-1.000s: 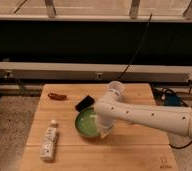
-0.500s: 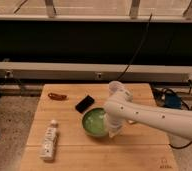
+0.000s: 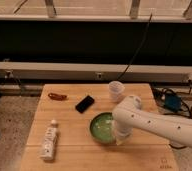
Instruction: Drag the ceramic bowl in a circle
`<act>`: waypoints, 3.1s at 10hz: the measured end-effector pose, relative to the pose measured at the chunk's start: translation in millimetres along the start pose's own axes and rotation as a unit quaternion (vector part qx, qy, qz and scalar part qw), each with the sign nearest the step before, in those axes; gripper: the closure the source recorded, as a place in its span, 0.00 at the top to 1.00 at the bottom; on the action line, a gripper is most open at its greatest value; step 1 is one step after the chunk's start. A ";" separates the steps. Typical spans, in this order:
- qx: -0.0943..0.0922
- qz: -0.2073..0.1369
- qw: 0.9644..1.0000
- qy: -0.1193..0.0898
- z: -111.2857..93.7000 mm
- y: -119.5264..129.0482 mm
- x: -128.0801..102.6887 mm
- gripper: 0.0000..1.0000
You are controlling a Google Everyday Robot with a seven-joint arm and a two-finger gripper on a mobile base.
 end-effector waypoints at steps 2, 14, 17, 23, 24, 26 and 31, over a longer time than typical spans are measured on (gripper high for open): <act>-0.011 -0.001 1.000 -0.005 2.5 24.2 -12.2 0.01; -0.018 -0.174 0.983 -0.059 15.5 -27.5 -130.4 0.01; -0.015 -0.187 0.981 -0.039 17.9 -67.1 -114.0 0.01; -0.012 -0.149 0.988 0.026 7.5 -110.5 -36.7 0.01; -0.011 -0.130 0.991 0.033 4.5 -103.7 -17.9 0.01; -0.012 -0.101 0.994 0.040 1.1 -89.4 7.3 0.01; -0.021 -0.053 0.998 0.036 0.2 -37.1 22.0 0.01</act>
